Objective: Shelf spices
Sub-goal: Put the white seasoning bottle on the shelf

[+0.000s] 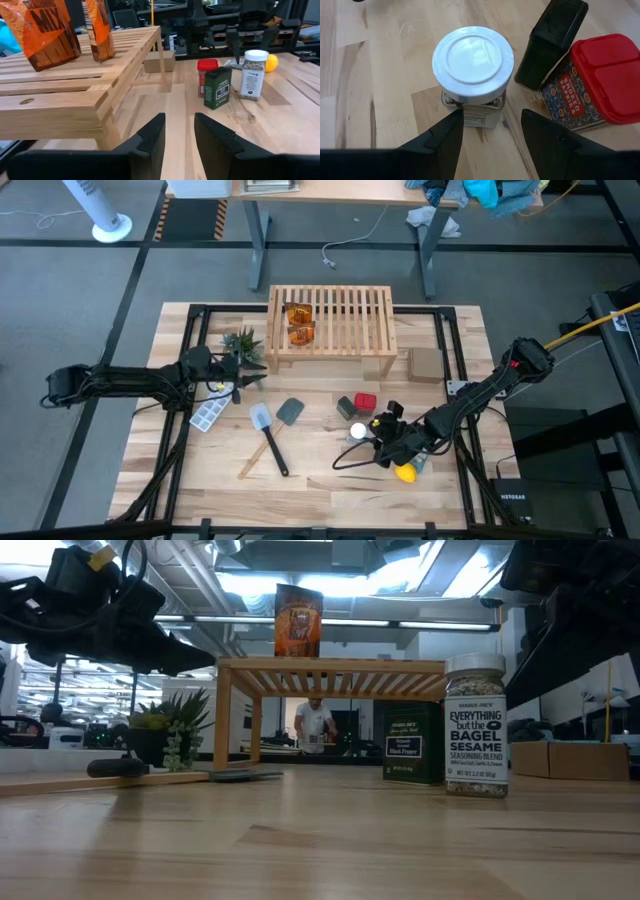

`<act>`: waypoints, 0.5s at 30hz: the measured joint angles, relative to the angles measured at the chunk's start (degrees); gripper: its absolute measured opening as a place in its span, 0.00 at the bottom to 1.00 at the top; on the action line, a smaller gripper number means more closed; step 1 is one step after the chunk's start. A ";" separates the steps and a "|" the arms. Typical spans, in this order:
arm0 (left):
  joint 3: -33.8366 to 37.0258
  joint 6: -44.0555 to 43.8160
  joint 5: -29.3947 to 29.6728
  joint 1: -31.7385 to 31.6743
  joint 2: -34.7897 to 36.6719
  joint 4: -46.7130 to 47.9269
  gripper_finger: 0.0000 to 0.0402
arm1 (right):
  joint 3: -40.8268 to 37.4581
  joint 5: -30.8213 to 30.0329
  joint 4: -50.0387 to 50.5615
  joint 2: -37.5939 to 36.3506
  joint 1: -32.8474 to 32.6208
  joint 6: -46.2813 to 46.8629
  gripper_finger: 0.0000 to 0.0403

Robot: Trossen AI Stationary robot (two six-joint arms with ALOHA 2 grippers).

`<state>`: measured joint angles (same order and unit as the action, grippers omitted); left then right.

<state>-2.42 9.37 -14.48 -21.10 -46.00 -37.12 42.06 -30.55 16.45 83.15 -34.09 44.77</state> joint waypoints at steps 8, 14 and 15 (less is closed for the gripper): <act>0.00 -5.60 0.03 0.02 0.00 2.53 0.24 | 0.00 0.05 -0.07 0.00 0.00 -0.04 0.51; 0.00 -5.95 0.06 0.04 0.00 7.44 0.24 | 0.00 0.05 -0.09 0.00 0.00 -0.07 0.51; 0.00 -5.95 0.07 0.04 0.00 8.40 0.24 | 0.00 0.06 -0.13 0.00 0.00 -0.07 0.51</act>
<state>-2.42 3.42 -14.41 -21.06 -46.00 -28.73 42.06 -30.50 16.32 83.15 -34.09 44.71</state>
